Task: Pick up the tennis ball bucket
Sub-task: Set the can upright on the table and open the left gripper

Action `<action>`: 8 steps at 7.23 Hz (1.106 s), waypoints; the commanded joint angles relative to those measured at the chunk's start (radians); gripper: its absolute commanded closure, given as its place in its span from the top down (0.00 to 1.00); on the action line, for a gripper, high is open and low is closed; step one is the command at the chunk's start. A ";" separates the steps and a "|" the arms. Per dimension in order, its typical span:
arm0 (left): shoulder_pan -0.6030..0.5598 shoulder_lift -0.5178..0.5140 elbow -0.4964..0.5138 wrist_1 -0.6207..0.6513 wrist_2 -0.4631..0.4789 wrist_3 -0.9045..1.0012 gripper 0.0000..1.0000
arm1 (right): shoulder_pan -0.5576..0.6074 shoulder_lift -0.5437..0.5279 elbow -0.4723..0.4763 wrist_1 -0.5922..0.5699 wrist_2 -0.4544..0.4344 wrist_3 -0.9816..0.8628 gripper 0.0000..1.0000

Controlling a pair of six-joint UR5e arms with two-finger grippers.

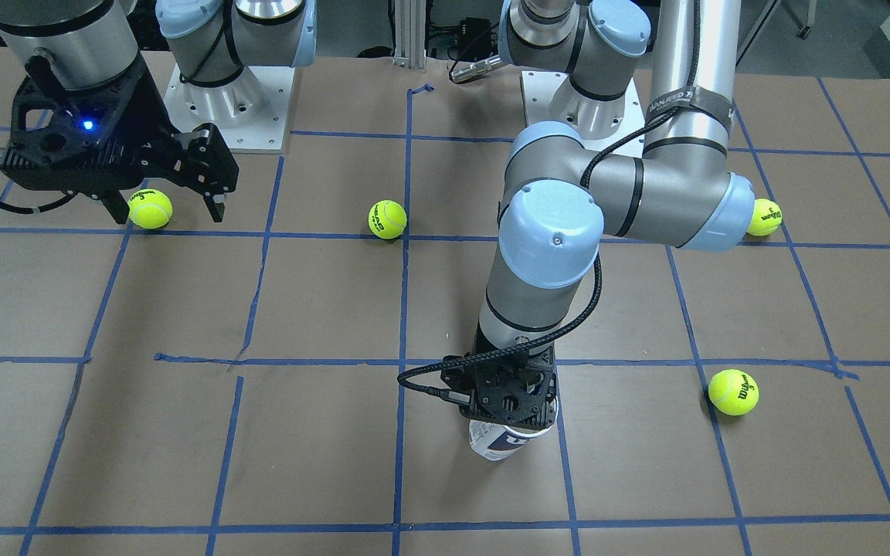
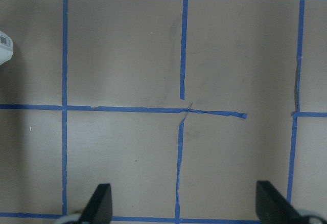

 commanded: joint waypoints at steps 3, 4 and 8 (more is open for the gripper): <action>-0.007 0.062 0.029 -0.087 -0.042 -0.023 1.00 | -0.002 0.008 -0.006 -0.012 -0.002 -0.040 1.00; -0.006 0.087 0.093 -0.197 -0.041 -0.023 1.00 | -0.002 0.008 -0.009 -0.014 -0.017 -0.040 1.00; 0.077 0.249 0.181 -0.594 0.051 -0.020 1.00 | -0.002 0.012 -0.011 -0.017 -0.054 -0.036 1.00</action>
